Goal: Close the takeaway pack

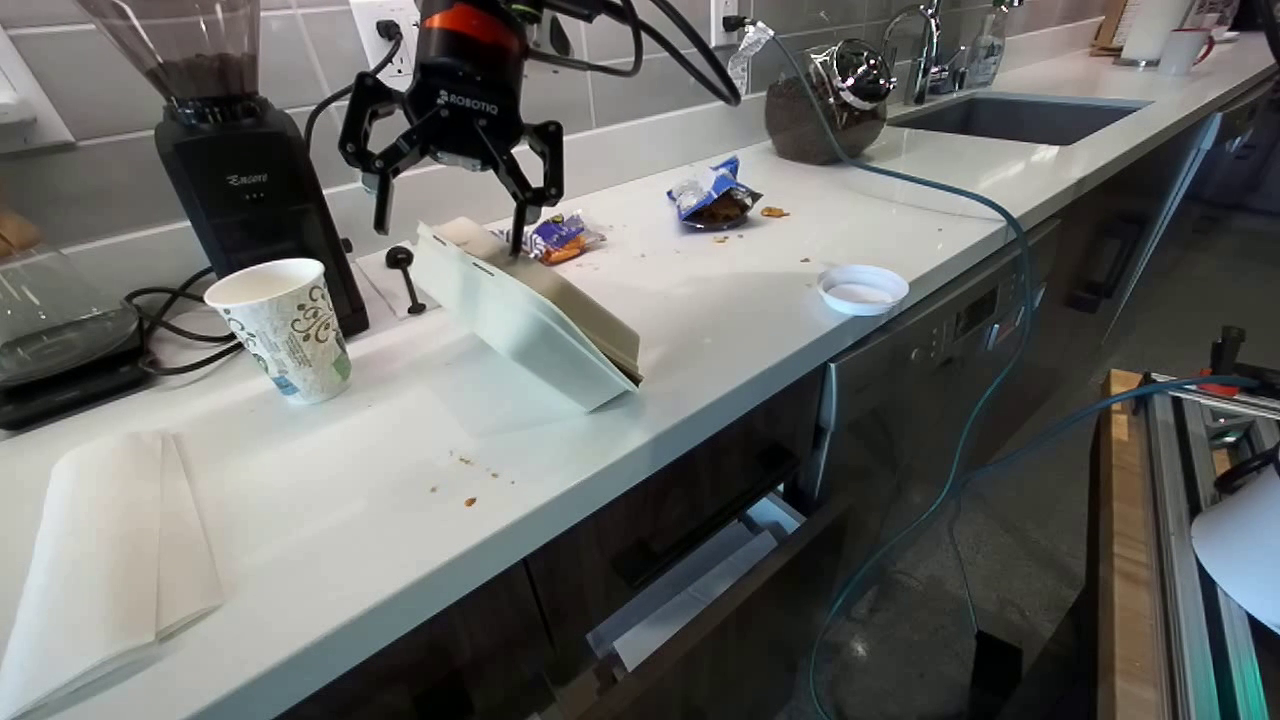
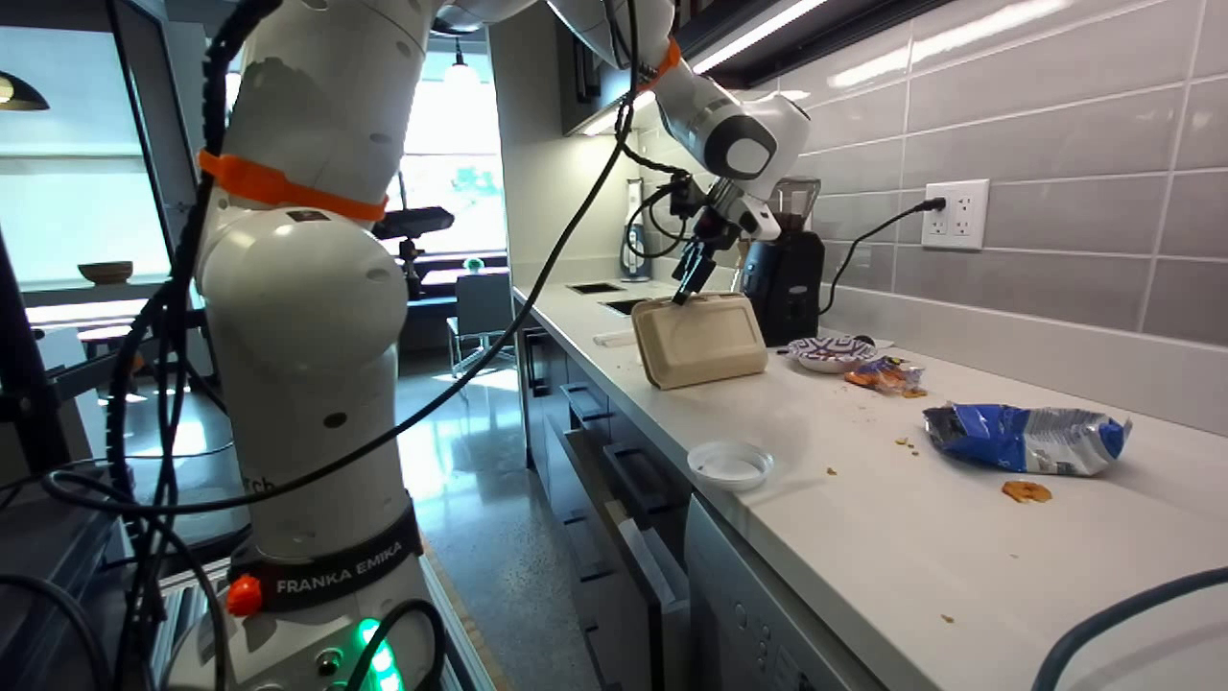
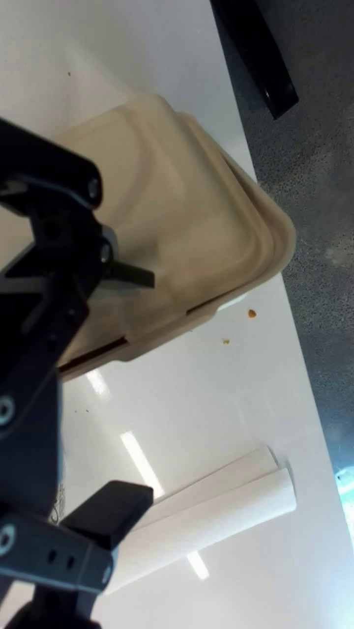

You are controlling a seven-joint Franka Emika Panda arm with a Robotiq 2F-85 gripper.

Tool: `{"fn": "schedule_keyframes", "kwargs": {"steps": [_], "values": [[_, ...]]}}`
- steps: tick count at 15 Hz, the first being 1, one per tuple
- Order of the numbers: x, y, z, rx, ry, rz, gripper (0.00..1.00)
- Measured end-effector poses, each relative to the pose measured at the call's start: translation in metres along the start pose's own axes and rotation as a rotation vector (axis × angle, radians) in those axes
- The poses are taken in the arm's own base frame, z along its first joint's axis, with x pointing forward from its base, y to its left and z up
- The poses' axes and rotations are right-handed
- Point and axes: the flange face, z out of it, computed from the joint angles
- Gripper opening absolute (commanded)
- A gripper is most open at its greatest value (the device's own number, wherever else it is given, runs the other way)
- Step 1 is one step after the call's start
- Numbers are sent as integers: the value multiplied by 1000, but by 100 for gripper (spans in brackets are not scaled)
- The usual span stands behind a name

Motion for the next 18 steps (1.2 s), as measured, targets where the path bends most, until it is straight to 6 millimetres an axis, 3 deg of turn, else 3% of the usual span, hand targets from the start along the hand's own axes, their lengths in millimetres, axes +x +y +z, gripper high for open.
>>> {"fn": "schedule_keyframes", "kwargs": {"steps": [13, 18], "values": [[-2, -21, 29, -196, 89, -13, 100], [1, -29, 25, -218, 127, -17, 100]]}}
